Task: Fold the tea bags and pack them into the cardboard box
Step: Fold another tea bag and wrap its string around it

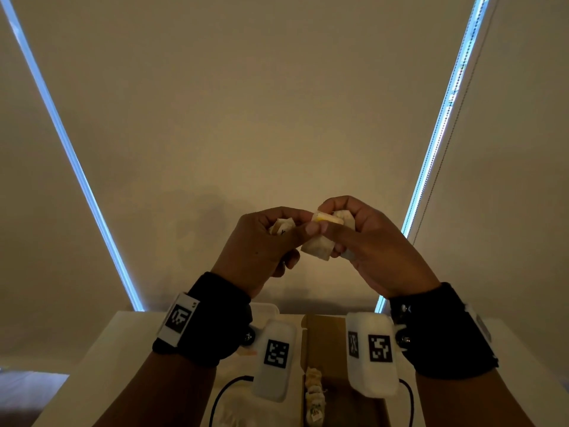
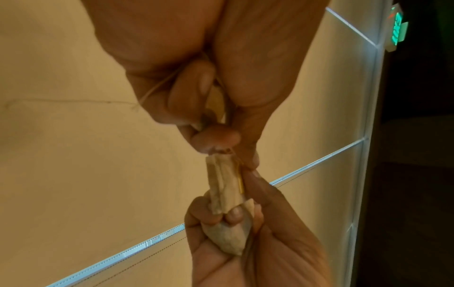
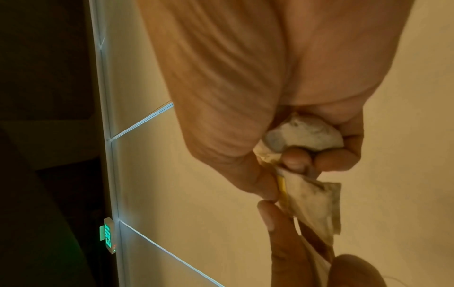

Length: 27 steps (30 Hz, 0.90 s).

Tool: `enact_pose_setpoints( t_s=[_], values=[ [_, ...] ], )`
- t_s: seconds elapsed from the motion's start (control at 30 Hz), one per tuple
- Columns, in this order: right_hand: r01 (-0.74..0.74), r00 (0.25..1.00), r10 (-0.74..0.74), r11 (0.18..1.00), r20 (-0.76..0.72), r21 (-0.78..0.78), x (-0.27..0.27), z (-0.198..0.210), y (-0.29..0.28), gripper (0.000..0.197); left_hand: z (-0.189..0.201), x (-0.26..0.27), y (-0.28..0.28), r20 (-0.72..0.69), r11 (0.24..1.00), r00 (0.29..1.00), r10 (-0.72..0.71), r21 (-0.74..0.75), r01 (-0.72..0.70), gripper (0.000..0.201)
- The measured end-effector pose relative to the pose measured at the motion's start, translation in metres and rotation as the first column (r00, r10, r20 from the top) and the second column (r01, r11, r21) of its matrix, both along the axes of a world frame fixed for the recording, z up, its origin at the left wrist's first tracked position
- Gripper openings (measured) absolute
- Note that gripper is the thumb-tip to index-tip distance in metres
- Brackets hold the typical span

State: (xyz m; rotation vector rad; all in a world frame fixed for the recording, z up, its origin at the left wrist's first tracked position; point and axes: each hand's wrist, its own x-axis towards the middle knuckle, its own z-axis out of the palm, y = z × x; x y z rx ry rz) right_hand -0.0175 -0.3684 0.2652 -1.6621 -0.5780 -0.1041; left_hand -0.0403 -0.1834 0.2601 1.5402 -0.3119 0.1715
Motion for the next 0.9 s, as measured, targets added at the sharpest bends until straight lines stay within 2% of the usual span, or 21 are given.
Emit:
enact_pose_setpoints(
  t_s=[0.07,0.13,0.2,0.27,0.4,0.57,0.73,0.9],
  values=[
    [0.019,0.994,-0.006,0.994,-0.111,0.112,0.001,0.0,0.003,0.021,-0.002,0.002,0.0,-0.011,0.999,1.0,0.0,-0.034,0.0,0.022],
    [0.046,0.969,0.039,0.942,-0.246,0.333,0.003,0.001,0.006,0.027,-0.002,0.004,0.0,-0.014,0.997,1.0,0.01,-0.073,-0.011,0.019],
    [0.064,0.947,0.111,0.854,-0.302,0.516,0.004,0.003,0.006,0.022,-0.002,0.005,0.002,-0.02,0.992,1.0,0.023,-0.121,-0.026,0.017],
    [0.058,0.937,0.161,0.803,-0.31,0.593,0.006,0.003,0.003,0.017,-0.002,0.007,0.005,-0.034,0.986,0.999,0.039,-0.163,-0.044,0.016],
    [0.057,0.919,0.19,0.804,-0.346,0.593,0.007,0.005,0.001,0.019,-0.002,0.011,0.01,-0.055,0.972,0.997,0.057,-0.226,-0.068,0.008],
    [0.088,0.921,0.135,0.843,-0.367,0.531,0.012,0.001,0.003,0.021,-0.003,0.012,0.014,-0.051,0.969,0.999,0.01,-0.246,-0.023,0.016],
    [0.109,0.97,-0.021,0.927,-0.24,0.359,0.021,-0.007,0.007,0.03,-0.003,0.012,0.017,-0.071,0.977,0.998,0.001,-0.214,-0.016,0.011],
    [0.111,0.989,-0.086,0.97,-0.121,0.217,0.02,-0.006,0.013,0.033,-0.005,0.012,0.016,-0.089,0.982,0.995,-0.034,-0.19,0.016,0.008]
  ],
)
